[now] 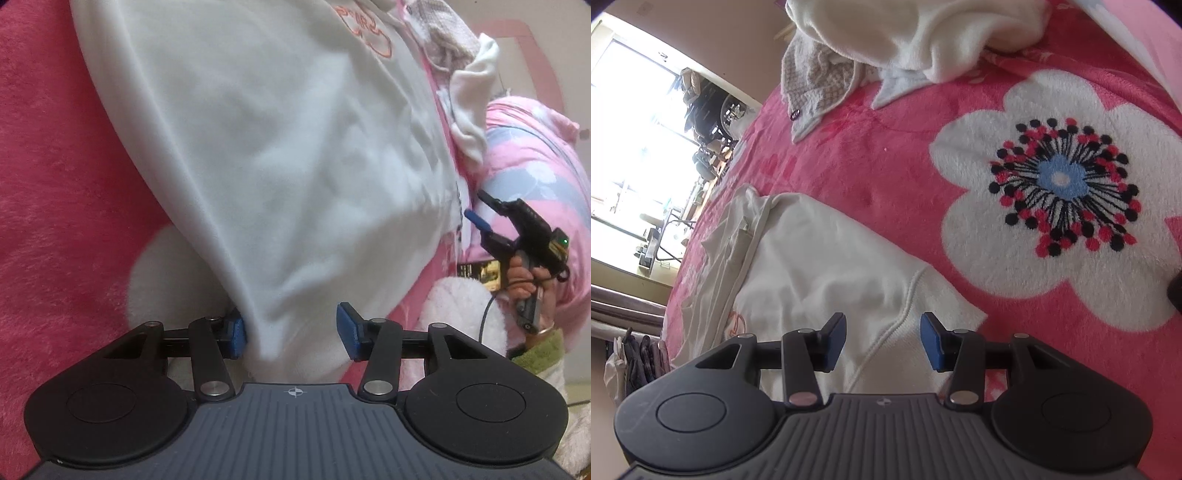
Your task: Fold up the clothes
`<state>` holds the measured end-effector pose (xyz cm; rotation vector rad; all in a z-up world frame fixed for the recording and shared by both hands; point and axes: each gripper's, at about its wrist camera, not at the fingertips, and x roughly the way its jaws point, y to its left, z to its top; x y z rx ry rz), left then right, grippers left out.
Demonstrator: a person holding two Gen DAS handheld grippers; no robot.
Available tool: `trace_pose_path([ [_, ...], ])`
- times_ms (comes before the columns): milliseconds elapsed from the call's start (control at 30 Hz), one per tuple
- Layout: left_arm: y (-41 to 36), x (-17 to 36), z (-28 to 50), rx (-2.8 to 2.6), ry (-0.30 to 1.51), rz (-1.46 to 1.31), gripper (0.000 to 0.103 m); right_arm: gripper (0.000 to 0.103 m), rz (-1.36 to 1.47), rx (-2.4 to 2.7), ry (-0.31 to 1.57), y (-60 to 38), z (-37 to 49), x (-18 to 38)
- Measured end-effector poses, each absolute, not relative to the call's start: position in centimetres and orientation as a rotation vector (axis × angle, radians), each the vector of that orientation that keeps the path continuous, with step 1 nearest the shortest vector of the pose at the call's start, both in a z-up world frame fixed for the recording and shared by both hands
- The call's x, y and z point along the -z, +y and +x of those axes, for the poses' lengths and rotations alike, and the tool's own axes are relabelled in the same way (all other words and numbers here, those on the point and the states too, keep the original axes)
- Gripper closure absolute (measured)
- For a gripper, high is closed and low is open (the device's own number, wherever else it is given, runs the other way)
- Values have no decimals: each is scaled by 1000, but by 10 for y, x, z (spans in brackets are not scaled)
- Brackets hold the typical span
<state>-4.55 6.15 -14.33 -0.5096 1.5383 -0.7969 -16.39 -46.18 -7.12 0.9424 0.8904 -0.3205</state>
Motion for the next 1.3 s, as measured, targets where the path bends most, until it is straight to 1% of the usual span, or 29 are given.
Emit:
trace_pose_path([
  [100, 59, 142, -48, 856, 1565, -474, 55, 56, 896, 329, 894, -466, -160, 70],
  [200, 49, 147, -60, 913, 1627, -398, 59, 56, 848, 338, 897, -470, -156, 70],
  [300, 38, 146, -72, 949, 1608, -322, 60, 56, 802, 346, 904, -476, -151, 70],
  [500, 23, 149, -79, 972, 1584, -258, 61, 56, 730, 300, 926, -489, -140, 76],
  [567, 25, 149, -80, 976, 1577, -248, 63, 56, 721, 279, 927, -492, -139, 78],
  [633, 32, 154, -77, 957, 1599, -266, 70, 56, 712, 259, 929, -496, -138, 79],
  [700, 37, 159, -75, 933, 1631, -297, 73, 56, 703, 238, 930, -500, -136, 81],
  [767, 38, 161, -74, 919, 1641, -316, 73, 56, 694, 217, 932, -503, -135, 82],
  [867, 36, 160, -74, 907, 1640, -303, 76, 56, 721, 132, 1015, -502, -131, 93],
  [933, 36, 158, -74, 899, 1639, -291, 79, 56, 740, 72, 1074, -501, -128, 100],
  [1000, 35, 157, -74, 891, 1636, -275, 81, 57, 735, 59, 1098, -499, -132, 105],
  [1067, 34, 157, -75, 889, 1629, -260, 84, 65, 735, 53, 1110, -498, -138, 108],
  [1133, 34, 156, -75, 890, 1623, -248, 85, 95, 748, 48, 1106, -498, -145, 109],
  [1233, 36, 154, -74, 901, 1613, -237, 91, 96, 747, 39, 1045, -496, -156, 98],
  [1300, 40, 150, -73, 911, 1602, -234, 97, 96, 765, 40, 994, -497, -161, 87],
])
